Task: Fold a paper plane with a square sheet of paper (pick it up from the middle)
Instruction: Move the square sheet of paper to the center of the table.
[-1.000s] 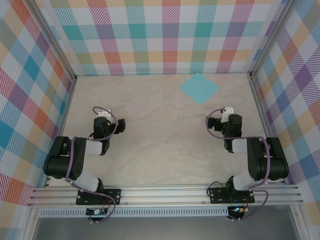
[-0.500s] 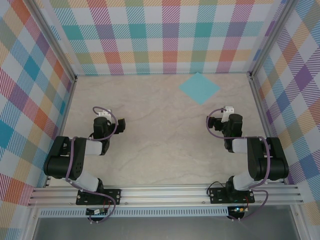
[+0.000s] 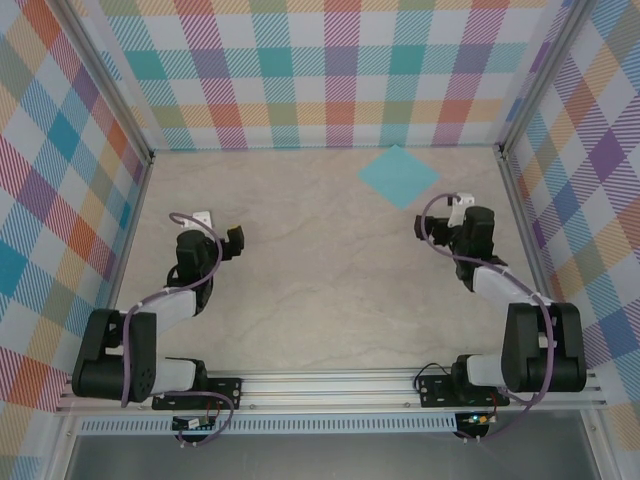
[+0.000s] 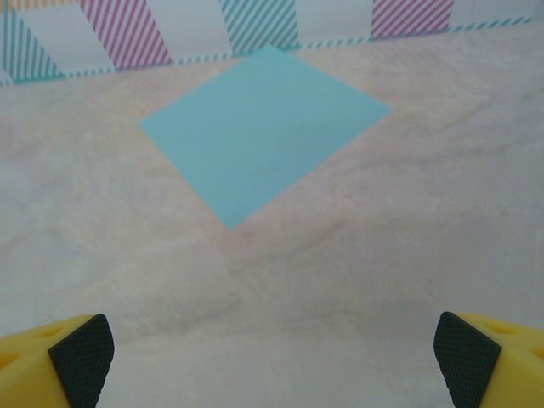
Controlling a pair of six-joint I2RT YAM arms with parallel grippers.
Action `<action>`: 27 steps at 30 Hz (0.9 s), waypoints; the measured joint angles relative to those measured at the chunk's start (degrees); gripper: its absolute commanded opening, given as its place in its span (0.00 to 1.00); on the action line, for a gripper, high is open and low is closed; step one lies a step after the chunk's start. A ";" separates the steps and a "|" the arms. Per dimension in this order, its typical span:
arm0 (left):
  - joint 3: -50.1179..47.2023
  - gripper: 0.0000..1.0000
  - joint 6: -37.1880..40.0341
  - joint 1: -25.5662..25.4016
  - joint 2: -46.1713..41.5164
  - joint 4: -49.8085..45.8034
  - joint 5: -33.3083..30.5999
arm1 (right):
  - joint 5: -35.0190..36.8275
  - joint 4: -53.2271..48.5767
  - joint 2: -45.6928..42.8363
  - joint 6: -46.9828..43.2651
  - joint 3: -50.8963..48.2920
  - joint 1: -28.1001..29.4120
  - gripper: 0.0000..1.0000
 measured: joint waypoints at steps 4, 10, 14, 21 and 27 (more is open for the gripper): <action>2.51 1.00 -5.46 0.00 -5.44 -7.34 -1.27 | -1.73 -13.55 1.46 5.38 11.61 0.00 1.00; 9.33 1.00 -17.81 0.11 -9.97 -21.18 -5.53 | -9.73 -25.42 12.31 13.73 25.59 -0.02 1.00; 7.34 1.00 -24.00 0.74 -13.90 -23.78 -6.62 | -18.56 -28.63 23.17 17.64 33.51 0.00 1.00; 7.76 1.00 -25.66 1.11 -13.18 -31.17 -3.08 | -25.09 -32.79 37.92 22.38 45.09 0.22 1.00; 7.74 1.00 -26.75 1.14 -13.44 -31.85 -1.18 | -26.56 -34.64 44.85 24.92 53.75 0.59 1.00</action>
